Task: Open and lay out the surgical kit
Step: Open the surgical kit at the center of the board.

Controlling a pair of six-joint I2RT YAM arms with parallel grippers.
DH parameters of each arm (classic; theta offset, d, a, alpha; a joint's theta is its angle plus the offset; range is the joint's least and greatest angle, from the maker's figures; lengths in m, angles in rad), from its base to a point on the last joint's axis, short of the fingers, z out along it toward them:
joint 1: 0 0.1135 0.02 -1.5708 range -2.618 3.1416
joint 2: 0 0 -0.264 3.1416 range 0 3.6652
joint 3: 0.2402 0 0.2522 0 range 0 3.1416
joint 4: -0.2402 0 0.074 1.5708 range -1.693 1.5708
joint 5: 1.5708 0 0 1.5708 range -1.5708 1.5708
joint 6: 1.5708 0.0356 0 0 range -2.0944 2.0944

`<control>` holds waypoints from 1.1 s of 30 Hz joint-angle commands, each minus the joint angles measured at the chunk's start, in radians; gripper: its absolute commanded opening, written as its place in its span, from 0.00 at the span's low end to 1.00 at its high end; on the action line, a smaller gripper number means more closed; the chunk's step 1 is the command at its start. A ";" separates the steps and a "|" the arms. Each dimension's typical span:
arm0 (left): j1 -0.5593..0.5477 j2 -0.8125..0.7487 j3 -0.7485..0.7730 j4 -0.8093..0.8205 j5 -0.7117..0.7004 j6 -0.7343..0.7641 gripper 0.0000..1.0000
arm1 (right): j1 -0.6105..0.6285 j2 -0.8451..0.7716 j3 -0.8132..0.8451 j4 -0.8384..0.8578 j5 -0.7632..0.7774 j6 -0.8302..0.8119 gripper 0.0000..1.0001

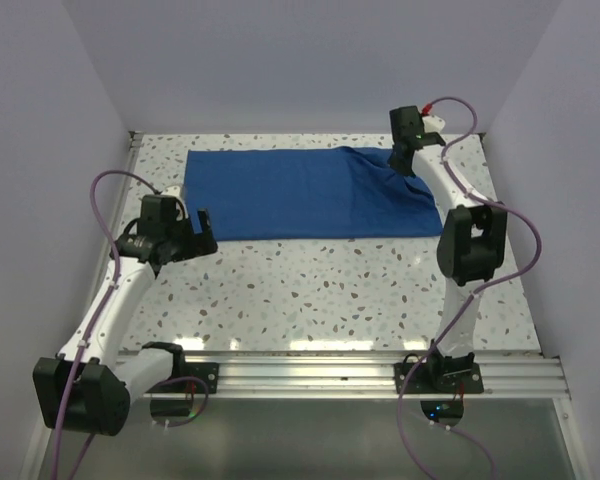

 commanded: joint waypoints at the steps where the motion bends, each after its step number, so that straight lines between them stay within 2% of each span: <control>1: -0.006 -0.033 0.001 -0.009 0.064 0.035 1.00 | -0.008 0.106 0.174 -0.158 0.107 0.067 0.00; 6: -0.006 -0.039 -0.005 -0.006 0.062 0.027 1.00 | -0.036 0.253 0.344 -0.205 0.127 0.105 0.00; 14: -0.006 -0.070 -0.008 -0.016 0.039 0.020 1.00 | -0.114 0.372 0.467 -0.122 0.138 0.110 0.01; 15: -0.006 -0.076 -0.010 -0.015 0.039 0.018 1.00 | -0.118 0.375 0.464 -0.110 0.139 0.108 0.05; 16: -0.006 -0.090 -0.013 -0.012 0.041 0.017 1.00 | -0.128 0.375 0.461 -0.084 0.139 0.105 0.19; 19: -0.006 -0.114 -0.020 -0.001 0.042 0.012 1.00 | -0.149 0.378 0.453 -0.042 0.122 0.093 0.39; 22: -0.006 -0.134 -0.025 0.008 0.038 0.007 1.00 | -0.168 0.393 0.476 -0.022 0.107 0.078 0.48; 27: -0.006 -0.150 -0.030 0.017 0.021 -0.005 1.00 | -0.181 0.407 0.481 0.035 0.047 0.033 0.54; 33: -0.006 -0.141 -0.030 0.013 -0.012 -0.016 1.00 | -0.181 0.454 0.522 0.085 -0.019 0.012 0.49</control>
